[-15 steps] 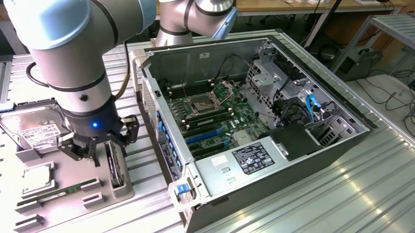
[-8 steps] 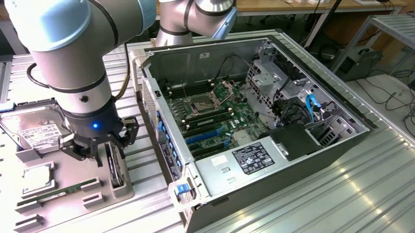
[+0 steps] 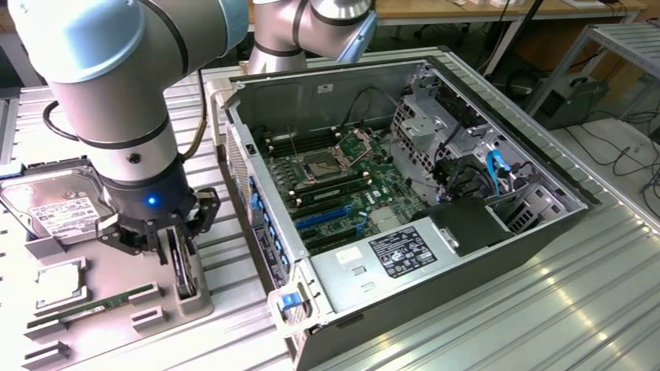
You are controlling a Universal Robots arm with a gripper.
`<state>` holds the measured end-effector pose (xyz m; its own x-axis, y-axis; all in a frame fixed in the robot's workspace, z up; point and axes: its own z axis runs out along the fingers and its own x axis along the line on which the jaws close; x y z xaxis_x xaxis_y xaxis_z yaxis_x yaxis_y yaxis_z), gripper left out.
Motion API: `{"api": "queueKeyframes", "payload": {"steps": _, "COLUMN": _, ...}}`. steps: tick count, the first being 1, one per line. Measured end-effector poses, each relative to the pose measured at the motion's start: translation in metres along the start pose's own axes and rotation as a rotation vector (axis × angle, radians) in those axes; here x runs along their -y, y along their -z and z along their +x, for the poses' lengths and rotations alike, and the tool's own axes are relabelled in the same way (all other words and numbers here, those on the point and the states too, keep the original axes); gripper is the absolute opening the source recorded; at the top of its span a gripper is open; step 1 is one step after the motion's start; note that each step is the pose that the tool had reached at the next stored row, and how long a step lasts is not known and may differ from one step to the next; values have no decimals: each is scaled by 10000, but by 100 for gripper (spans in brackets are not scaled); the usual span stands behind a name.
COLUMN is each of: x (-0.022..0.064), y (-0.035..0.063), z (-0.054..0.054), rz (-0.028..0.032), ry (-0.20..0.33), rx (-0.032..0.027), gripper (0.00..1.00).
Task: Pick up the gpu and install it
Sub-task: 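Pick up the gpu and move the gpu toward the slot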
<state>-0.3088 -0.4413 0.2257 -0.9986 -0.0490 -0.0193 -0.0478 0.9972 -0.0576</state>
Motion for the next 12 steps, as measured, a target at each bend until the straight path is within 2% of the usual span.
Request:
{"api": "queueKeyframes", "payload": {"steps": 1, "x": 3, "y": -3, "z": 0, "rz": -2, "ry": 1, "rx": 3, "gripper": 44}}
{"api": "queueKeyframes", "payload": {"steps": 2, "x": 4, "y": -3, "z": 0, "rz": -2, "ry": 0, "rx": 2, "gripper": 36}}
{"api": "queueKeyframes", "payload": {"steps": 10, "x": 22, "y": -11, "z": -6, "rz": 0, "ry": -2, "rx": 0, "gripper": 36}}
{"api": "queueKeyframes", "payload": {"steps": 11, "x": 35, "y": -12, "z": -30, "rz": -1, "ry": -4, "rx": -1, "gripper": 28}}
{"api": "queueKeyframes", "payload": {"steps": 12, "x": 37, "y": -12, "z": -31, "rz": -2, "ry": -4, "rx": 0, "gripper": 27}}
